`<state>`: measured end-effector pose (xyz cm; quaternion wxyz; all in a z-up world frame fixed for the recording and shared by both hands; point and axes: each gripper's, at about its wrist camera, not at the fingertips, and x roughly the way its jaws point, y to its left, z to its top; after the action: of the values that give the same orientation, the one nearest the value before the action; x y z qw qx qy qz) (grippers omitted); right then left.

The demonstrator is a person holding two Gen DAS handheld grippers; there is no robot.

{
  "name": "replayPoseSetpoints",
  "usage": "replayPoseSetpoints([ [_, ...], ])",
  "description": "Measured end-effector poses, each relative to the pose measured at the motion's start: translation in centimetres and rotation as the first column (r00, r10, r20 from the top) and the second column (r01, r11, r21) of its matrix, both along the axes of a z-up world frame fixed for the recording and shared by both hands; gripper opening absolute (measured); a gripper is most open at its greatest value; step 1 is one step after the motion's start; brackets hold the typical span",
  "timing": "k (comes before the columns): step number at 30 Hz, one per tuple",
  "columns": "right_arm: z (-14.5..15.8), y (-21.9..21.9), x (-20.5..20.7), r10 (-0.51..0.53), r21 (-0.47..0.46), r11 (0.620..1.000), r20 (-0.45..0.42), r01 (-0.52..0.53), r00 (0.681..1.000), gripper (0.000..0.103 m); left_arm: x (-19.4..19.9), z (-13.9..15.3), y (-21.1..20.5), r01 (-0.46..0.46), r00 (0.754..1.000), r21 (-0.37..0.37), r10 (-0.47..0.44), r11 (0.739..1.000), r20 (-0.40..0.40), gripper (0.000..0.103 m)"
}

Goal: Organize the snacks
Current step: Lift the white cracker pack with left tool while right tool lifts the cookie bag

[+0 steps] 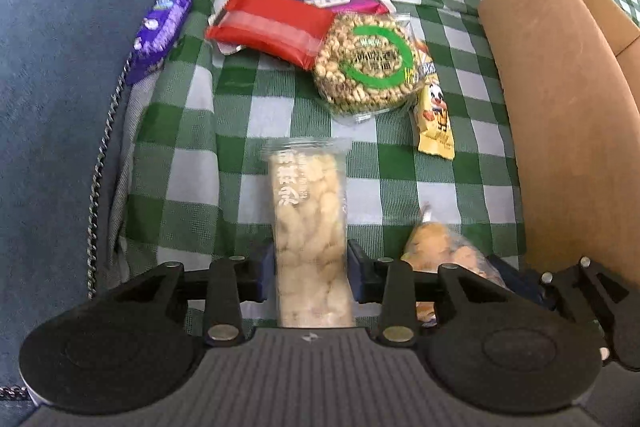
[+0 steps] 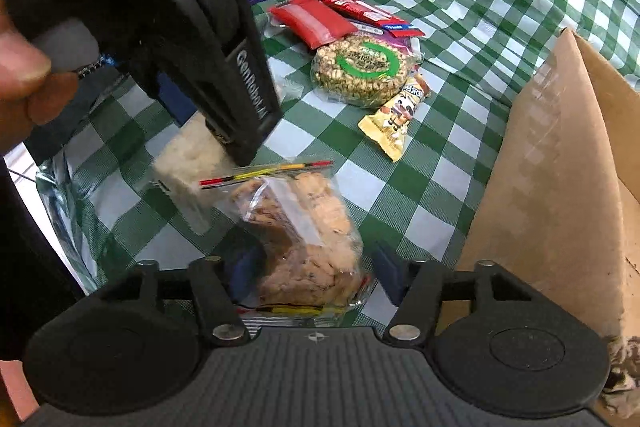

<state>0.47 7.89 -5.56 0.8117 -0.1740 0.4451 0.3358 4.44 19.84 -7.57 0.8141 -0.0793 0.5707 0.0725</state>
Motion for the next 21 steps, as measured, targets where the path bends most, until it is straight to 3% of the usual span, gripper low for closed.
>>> replayPoseSetpoints([
  [2, 0.6, -0.2, 0.0, -0.018, 0.019, 1.0, 0.002, 0.017, 1.0, 0.041, -0.1, 0.4, -0.1, 0.005, 1.0, 0.018, -0.005, 1.0, 0.015, 0.04],
  [6, 1.5, -0.3, -0.3, -0.06, 0.003, 0.998, 0.034, 0.06, 0.998, 0.04, 0.0, 0.2, -0.3, 0.014, 1.0, 0.036, -0.014, 0.999, 0.004, 0.04],
  [16, 0.3, -0.1, 0.0, -0.069, -0.017, 0.997, -0.026, 0.069, 0.997, 0.046, 0.1, -0.5, -0.4, 0.017, 1.0, 0.042, -0.016, 0.999, -0.022, 0.041],
  [21, 0.8, -0.2, 0.2, -0.084, 0.002, 0.996, -0.013, 0.084, 0.996, 0.041, 0.1, 0.1, -0.3, 0.002, 1.0, 0.037, -0.003, 0.999, 0.008, 0.04],
])
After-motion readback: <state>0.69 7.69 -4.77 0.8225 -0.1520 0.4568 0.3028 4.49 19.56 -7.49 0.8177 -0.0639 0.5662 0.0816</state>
